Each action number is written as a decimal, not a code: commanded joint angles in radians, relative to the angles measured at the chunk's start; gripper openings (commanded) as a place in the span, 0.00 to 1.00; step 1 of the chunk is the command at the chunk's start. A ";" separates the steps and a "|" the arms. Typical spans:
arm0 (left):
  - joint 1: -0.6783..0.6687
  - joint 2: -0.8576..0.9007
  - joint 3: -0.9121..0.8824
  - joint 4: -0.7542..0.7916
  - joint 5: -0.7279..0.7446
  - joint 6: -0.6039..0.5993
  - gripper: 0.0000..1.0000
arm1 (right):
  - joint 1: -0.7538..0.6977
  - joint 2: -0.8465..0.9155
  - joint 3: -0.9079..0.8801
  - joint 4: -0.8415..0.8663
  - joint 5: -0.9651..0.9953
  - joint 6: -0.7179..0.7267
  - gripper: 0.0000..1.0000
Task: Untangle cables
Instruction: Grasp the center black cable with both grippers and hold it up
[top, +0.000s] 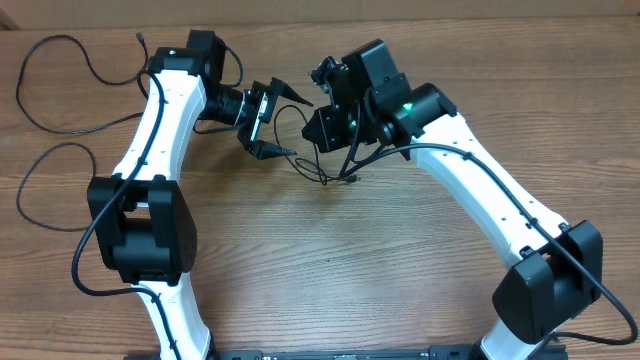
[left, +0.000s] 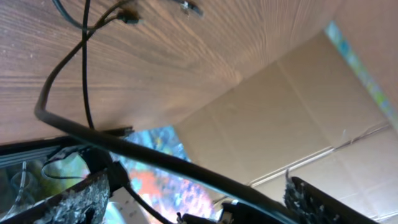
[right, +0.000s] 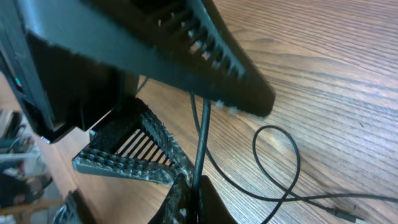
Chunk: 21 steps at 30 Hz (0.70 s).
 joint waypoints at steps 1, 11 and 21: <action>0.005 0.005 0.015 0.055 -0.056 -0.163 0.88 | 0.024 -0.009 0.016 -0.003 0.180 0.082 0.04; 0.033 0.005 0.015 0.083 -0.055 -0.233 0.79 | 0.035 -0.009 0.015 -0.007 0.262 0.155 0.04; 0.033 0.005 0.015 0.156 -0.066 -0.292 0.74 | 0.098 -0.009 0.015 0.017 0.266 0.155 0.04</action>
